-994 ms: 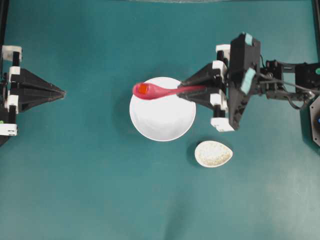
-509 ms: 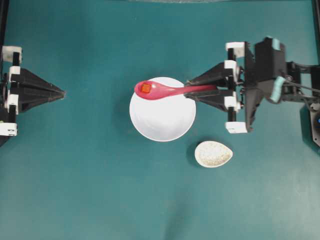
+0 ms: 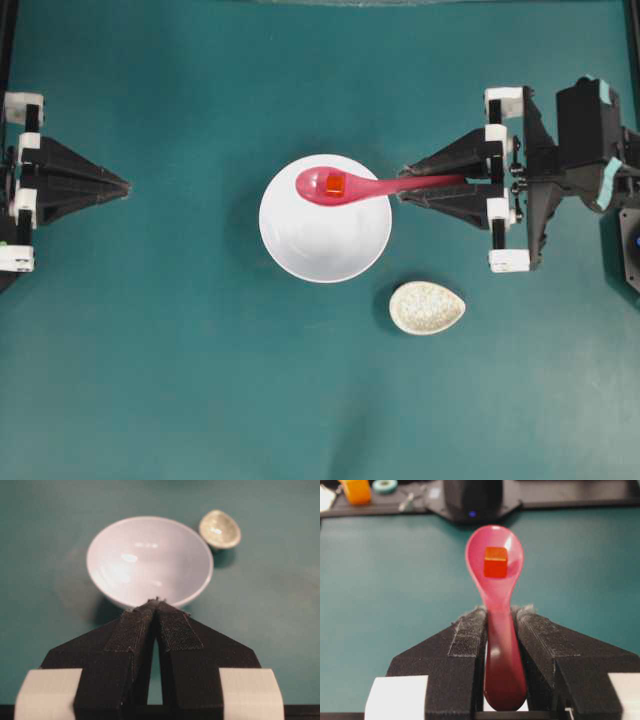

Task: Grip the spoon and scoop the red block from the bowl with right arm.
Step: 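Lift the spoon carrying the red cube up out of the bowl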

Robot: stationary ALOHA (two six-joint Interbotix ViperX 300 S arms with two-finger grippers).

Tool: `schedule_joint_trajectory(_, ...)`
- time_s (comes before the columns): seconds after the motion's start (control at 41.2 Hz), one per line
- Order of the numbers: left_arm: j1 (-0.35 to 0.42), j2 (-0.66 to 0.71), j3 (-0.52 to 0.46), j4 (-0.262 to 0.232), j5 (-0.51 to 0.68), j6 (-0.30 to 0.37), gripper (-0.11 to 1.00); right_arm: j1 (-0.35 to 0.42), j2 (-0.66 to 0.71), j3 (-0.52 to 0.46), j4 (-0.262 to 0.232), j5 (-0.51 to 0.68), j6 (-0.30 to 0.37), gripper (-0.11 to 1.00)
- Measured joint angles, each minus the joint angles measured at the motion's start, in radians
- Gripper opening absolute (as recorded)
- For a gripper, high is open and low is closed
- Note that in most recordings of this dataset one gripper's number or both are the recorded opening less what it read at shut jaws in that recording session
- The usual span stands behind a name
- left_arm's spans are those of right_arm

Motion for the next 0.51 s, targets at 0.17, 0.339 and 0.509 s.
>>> schedule_joint_trajectory(0.17, 0.000, 0.000, 0.000, 0.000, 0.000, 0.000, 0.00, 0.000, 0.018, 0.000, 0.002, 0.054, 0.000, 0.24)
schedule_joint_trajectory(0.339, 0.000, 0.002, 0.000, 0.000, 0.000, 0.000, 0.00, 0.000, 0.043, -0.005, 0.011, 0.072, 0.000, 0.24)
schedule_joint_trajectory(0.509, 0.000, 0.005, 0.000, 0.000, 0.000, 0.000, 0.00, -0.002, 0.063, -0.006, 0.017, 0.078, 0.002, 0.24)
